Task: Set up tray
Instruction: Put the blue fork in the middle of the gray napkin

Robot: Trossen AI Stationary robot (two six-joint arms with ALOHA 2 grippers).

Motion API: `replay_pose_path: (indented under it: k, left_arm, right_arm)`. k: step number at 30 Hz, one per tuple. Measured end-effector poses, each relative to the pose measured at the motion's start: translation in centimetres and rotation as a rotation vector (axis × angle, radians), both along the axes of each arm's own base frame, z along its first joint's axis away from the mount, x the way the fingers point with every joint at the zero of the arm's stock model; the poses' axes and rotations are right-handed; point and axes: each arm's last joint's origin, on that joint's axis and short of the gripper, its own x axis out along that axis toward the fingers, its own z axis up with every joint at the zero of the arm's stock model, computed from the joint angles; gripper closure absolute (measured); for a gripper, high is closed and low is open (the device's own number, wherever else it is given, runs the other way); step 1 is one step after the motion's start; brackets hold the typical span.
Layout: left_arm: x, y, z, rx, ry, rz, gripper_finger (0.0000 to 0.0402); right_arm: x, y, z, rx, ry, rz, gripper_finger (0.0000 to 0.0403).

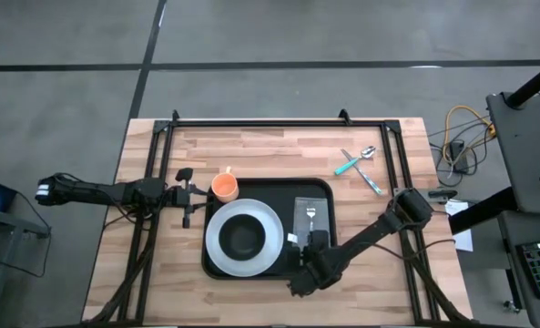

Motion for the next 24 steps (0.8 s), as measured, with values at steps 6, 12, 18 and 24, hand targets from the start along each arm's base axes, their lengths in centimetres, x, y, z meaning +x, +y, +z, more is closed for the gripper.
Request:
replay_pose_path:
  k: [6,12,18,24]
  left_arm:
    - [0.00,0.00,0.00,0.000,0.000,0.000,0.0317]
    - [0.00,0.00,0.00,0.000,0.000,0.000,0.0317]
    - [0.00,0.00,0.00,0.000,0.000,0.000,0.0317]
    - [0.00,0.00,0.00,0.000,0.000,0.000,0.0317]
  right_arm:
    - [0.25,-0.32,-0.03,0.025,0.008,-0.016,0.0352]
    - [0.33,-0.39,-0.04,0.030,0.005,-0.021,0.0351]
    - [0.34,-0.42,-0.03,0.033,0.007,-0.023,0.0350]
    - [0.35,-0.44,-0.03,0.050,0.017,-0.028,0.0349]
